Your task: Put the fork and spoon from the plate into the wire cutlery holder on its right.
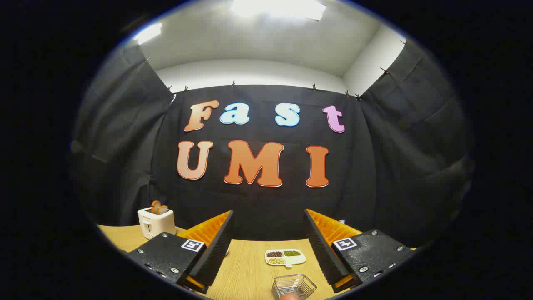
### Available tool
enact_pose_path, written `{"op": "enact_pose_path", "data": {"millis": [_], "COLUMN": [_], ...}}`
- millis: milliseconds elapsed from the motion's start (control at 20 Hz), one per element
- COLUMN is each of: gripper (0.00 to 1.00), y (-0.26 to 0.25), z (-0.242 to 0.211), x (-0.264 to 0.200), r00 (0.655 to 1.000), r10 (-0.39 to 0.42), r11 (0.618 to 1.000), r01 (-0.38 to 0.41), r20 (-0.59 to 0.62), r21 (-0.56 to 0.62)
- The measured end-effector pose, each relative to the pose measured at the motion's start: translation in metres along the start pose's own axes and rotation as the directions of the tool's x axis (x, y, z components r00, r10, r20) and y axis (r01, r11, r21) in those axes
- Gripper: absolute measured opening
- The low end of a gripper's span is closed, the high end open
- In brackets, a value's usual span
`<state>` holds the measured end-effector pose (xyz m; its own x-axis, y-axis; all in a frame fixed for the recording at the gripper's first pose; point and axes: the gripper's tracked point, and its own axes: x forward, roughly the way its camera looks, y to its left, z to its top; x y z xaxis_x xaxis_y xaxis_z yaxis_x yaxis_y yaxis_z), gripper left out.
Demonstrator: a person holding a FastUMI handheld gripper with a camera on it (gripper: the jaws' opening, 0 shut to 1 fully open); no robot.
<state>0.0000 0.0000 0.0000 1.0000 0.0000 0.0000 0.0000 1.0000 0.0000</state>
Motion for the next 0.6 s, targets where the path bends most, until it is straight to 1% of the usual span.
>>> {"op": "enact_pose_path", "data": {"millis": [50,200,300,450,500,600], "gripper": [0.97,0.97,0.94,0.92,0.92,0.92], "y": [-0.001,0.006,0.003,0.002,0.003,-0.005], "z": [-0.001,0.003,0.003,-0.003,0.002,0.015], "x": [0.000,-0.001,0.000,-0.001,-0.002,0.000], "r00": [1.000,0.999,0.999,0.999,0.998,0.998], "r10": [-0.001,0.040,0.044,0.050,0.058,0.040], "r11": [1.000,0.997,0.997,0.996,0.994,0.996], "r01": [0.001,-0.041,-0.045,-0.049,-0.058,-0.044], "r20": [-0.006,0.010,0.020,-0.008,0.002,0.058], "r21": [0.018,0.064,0.069,0.079,0.089,0.078]}}
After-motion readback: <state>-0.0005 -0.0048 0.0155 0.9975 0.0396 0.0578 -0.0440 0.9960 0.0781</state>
